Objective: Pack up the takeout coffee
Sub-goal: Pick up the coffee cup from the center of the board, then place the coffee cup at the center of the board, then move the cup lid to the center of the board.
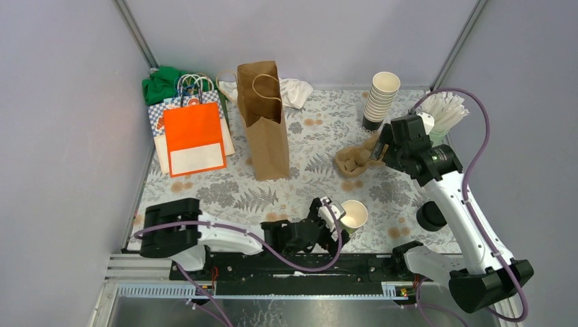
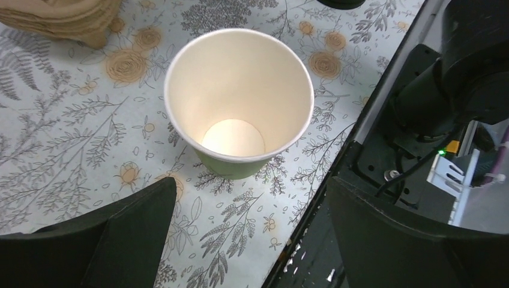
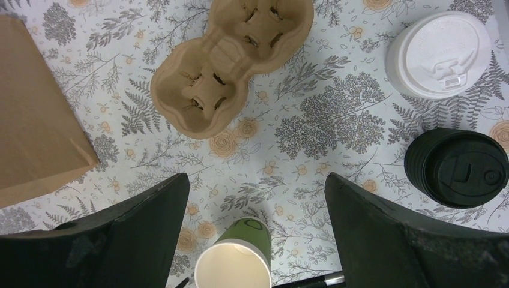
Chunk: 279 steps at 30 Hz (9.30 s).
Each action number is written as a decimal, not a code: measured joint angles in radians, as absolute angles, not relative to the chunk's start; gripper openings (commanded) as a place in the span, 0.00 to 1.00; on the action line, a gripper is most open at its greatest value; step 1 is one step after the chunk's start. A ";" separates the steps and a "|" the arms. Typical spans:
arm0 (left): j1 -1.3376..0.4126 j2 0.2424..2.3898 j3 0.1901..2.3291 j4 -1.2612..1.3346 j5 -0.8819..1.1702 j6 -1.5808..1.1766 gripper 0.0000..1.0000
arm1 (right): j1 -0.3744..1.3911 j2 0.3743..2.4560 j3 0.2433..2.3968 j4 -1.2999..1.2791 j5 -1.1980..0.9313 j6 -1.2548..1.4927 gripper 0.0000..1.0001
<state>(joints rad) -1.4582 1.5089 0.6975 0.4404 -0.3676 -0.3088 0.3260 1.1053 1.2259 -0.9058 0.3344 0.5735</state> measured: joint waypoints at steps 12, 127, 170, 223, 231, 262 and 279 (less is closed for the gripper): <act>-1.462 1.797 0.653 0.874 -0.379 -0.210 0.99 | 0.325 1.068 1.244 -0.907 0.381 0.556 0.90; -1.139 1.722 0.625 0.861 -0.351 -0.220 0.99 | -0.341 1.076 0.694 -0.748 0.464 0.941 1.00; -1.092 1.735 0.632 0.933 -0.167 -0.052 0.99 | 0.508 1.327 1.011 -0.550 -0.117 0.332 0.47; -1.089 1.281 0.318 0.642 -0.324 -0.193 0.99 | 0.549 1.778 1.419 -0.484 0.085 0.378 0.53; -1.091 1.388 0.370 0.666 -0.287 -0.192 0.99 | 0.543 1.643 1.380 -0.543 0.210 0.389 0.72; -1.179 1.619 0.576 0.922 -0.047 -0.211 0.99 | -0.450 1.048 0.783 -0.854 0.450 0.852 1.00; -1.180 1.619 0.565 0.937 -0.049 -0.200 0.99 | -0.496 1.133 0.728 -0.718 0.341 0.818 1.00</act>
<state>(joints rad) -1.1797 1.6188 0.5652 0.9371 -0.0490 -0.1997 -0.4961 1.1332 0.7277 -0.7181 0.3412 0.8177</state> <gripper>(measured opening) 0.990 0.994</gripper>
